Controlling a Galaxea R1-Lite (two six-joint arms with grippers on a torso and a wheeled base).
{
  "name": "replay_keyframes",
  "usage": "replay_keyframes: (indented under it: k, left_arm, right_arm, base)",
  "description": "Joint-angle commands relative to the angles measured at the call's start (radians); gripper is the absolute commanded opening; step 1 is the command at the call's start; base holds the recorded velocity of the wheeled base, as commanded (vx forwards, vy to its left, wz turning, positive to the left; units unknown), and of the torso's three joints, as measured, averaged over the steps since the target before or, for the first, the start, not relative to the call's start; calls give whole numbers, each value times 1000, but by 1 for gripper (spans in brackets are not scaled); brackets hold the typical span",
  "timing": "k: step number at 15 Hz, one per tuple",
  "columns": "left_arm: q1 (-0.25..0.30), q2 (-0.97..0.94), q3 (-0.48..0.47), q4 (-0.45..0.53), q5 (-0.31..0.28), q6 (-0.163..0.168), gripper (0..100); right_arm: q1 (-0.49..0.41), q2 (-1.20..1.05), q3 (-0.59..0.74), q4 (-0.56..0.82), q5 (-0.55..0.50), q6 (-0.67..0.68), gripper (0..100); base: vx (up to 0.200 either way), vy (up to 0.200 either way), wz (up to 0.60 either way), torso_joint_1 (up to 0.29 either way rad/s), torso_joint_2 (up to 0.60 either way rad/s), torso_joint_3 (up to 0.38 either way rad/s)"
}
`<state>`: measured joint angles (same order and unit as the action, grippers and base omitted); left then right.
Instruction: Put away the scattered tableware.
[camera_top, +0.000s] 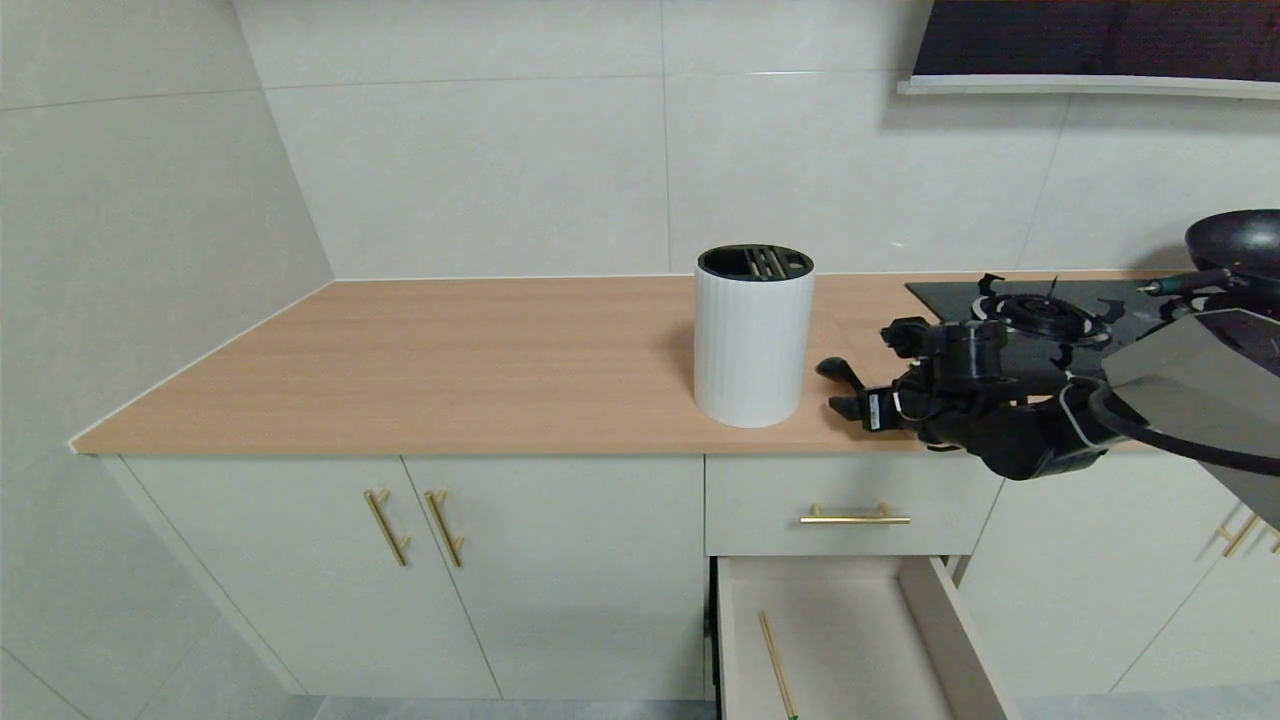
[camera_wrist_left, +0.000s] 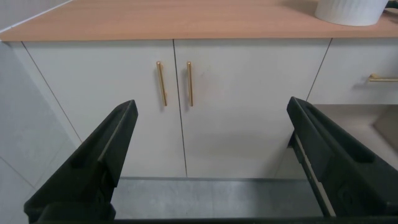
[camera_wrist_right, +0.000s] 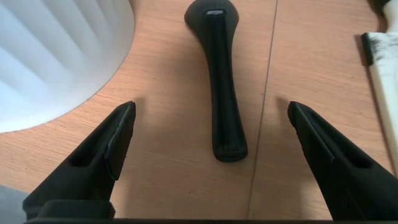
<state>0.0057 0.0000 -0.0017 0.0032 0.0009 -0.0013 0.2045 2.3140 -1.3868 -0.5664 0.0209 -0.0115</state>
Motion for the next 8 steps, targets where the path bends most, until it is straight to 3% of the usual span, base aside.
replay_keyframes:
  k: [1, 5, 6, 8]
  left_arm:
    - [0, 2, 0, 0, 1, 0, 100]
    - [0, 2, 0, 0, 1, 0, 100]
    - [0, 2, 0, 0, 1, 0, 100]
    - [0, 2, 0, 0, 1, 0, 100]
  right_arm:
    - [0, 7, -3, -1, 1, -1, 100]
    - [0, 21, -9, 0, -1, -1, 100]
    - [0, 21, -11, 0, -1, -1, 0]
    - [0, 27, -14, 2, 1, -1, 0]
  base:
    - [0, 0, 0, 0, 0, 0]
    - [0, 0, 0, 0, 0, 0]
    - [0, 0, 0, 0, 0, 0]
    - [0, 0, 0, 0, 0, 0]
